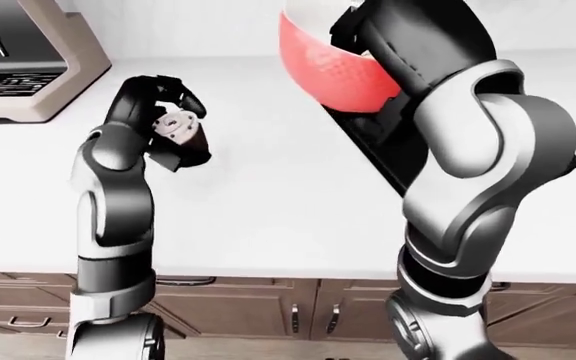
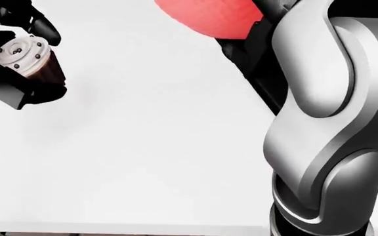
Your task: Pick up the bowl with donut and place it on the tray. Pick up the cupcake and place it on the tray.
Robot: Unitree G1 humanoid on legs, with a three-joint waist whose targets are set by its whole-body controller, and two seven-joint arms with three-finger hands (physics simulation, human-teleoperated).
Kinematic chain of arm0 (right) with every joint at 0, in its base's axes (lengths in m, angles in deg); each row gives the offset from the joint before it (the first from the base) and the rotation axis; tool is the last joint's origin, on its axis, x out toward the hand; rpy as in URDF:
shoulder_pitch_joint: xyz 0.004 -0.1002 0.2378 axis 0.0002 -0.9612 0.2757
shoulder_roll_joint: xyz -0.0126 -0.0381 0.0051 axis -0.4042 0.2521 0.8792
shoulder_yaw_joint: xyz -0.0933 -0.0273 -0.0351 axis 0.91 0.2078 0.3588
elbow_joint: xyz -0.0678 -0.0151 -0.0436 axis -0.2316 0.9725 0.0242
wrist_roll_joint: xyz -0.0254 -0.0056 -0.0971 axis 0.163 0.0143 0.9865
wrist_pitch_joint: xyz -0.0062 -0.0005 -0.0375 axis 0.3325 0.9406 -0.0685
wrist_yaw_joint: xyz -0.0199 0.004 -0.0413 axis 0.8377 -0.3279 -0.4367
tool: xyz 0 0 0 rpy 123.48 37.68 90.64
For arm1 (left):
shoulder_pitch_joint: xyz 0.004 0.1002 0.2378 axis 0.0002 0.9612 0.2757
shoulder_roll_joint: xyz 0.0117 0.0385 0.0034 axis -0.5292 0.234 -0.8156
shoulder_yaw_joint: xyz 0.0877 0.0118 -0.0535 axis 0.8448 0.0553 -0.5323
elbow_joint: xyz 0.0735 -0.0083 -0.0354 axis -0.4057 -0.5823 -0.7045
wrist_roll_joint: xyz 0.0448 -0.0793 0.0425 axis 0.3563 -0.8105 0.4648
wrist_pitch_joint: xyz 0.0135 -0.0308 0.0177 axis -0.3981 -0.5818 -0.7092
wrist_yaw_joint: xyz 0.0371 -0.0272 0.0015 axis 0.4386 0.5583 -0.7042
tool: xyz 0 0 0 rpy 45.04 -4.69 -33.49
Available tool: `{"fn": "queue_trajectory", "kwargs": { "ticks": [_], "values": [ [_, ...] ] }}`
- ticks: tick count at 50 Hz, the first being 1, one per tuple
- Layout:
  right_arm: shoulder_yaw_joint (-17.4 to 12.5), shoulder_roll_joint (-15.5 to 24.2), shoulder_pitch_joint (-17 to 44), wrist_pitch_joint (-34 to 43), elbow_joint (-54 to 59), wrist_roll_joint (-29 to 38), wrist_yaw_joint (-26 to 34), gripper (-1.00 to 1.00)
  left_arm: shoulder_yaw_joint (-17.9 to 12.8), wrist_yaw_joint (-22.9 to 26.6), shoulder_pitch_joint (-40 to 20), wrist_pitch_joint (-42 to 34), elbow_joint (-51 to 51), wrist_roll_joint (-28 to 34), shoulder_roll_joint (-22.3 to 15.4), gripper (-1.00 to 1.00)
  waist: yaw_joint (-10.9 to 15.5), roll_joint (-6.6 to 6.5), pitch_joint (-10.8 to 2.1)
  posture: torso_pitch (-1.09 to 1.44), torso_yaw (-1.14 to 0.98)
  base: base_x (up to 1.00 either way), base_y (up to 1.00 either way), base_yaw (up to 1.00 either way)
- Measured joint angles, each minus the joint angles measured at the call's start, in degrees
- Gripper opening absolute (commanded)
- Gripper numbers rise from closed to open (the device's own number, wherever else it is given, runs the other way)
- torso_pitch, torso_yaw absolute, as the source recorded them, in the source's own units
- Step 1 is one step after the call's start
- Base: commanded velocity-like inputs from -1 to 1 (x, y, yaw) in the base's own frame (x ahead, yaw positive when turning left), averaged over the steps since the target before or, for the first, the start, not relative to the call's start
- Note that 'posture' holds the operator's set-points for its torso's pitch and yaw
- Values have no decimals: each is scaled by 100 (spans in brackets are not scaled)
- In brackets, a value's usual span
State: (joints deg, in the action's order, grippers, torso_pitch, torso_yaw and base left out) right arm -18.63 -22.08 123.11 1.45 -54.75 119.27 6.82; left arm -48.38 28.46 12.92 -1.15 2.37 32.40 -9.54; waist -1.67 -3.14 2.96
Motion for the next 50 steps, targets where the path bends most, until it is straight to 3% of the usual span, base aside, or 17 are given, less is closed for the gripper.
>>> {"fn": "queue_trajectory", "kwargs": {
  "ticks": [7, 10, 14, 20, 23, 29, 32, 35, 38, 41, 43, 44, 45, 47, 50],
  "values": [
    [17, 13, 49, 90, -13, -39, -15, -100, 15, 201, -141, -348, 365, -37, -82, -100, -8, -7, 3, 0, 0, -1, 0, 0],
    [32, 33, 66, 111, 17, -83, -14, -100, 66, 296, -156, -488, 441, -55, -84, -100, 71, 52, -99, 0, 0, -22, 0, 0],
    [56, 56, 110, 122, -28, -139, -30, -100, 35, 350, -247, -595, 582, -13, -114, -100, 111, 99, -113, 0, 0, -31, 0, 0],
    [-70, 158, 74, 186, 28, -155, -13, -100, 109, 410, -323, -632, 608, -17, -77, -100, 67, 54, -52, 0, 0, -36, -10, 0],
    [-86, 176, 76, 224, 4, -138, -37, -100, 53, 397, -301, -599, 610, -33, -102, -100, 77, 26, -81, 0, 0, -53, -17, 0],
    [54, 138, 50, 195, -97, -214, -34, -100, -7, 378, -238, -665, 595, 3, -130, -100, 92, 105, -24, 0, 0, -67, -18, 0],
    [71, 157, -19, 188, -46, -282, -10, -100, 19, 394, -250, -697, 582, 1, -119, -100, 88, 28, 1, 0, 0, -35, -65, 0],
    [23, 197, -85, 233, 48, -279, 61, -100, 47, 419, -258, -699, 579, -19, -125, -100, 120, -32, 131, 0, 0, 0, -99, 0],
    [-21, 240, -39, 253, 5, -281, 34, -100, -3, 432, -334, -702, 649, -2, -178, -100, 158, 41, 97, 0, 0, 0, -100, 0],
    [-12, 253, 40, 247, -77, -288, -74, -100, -52, 397, -381, -675, 678, 32, -201, -100, 214, 195, 67, 0, 0, 0, -100, 0],
    [2, 254, 61, 236, -118, -299, -138, -100, -44, 393, -380, -682, 696, 46, -197, -100, 244, 373, 27, 0, 0, 0, -98, 0],
    [4, 257, 66, 233, -126, -304, -162, -100, -34, 392, -389, -680, 696, 46, -191, -100, 247, 522, -11, 0, 0, -1, -95, 0],
    [-8, 286, 48, 231, -131, -309, -180, -100, -15, 387, -382, -668, 703, 45, -149, -100, 216, 560, -18, 0, 0, 0, -95, 0],
    [-97, 317, -109, 267, -107, -278, -151, -100, 125, 419, -277, -650, 668, -3, -56, -100, 115, 567, 107, 0, 0, 0, -88, 0],
    [-138, 319, -89, 331, 79, -210, -59, -100, 151, 500, -207, -699, 554, -80, -69, -100, 141, 614, 120, 0, 0, 0, -10, 0]
  ]
}}
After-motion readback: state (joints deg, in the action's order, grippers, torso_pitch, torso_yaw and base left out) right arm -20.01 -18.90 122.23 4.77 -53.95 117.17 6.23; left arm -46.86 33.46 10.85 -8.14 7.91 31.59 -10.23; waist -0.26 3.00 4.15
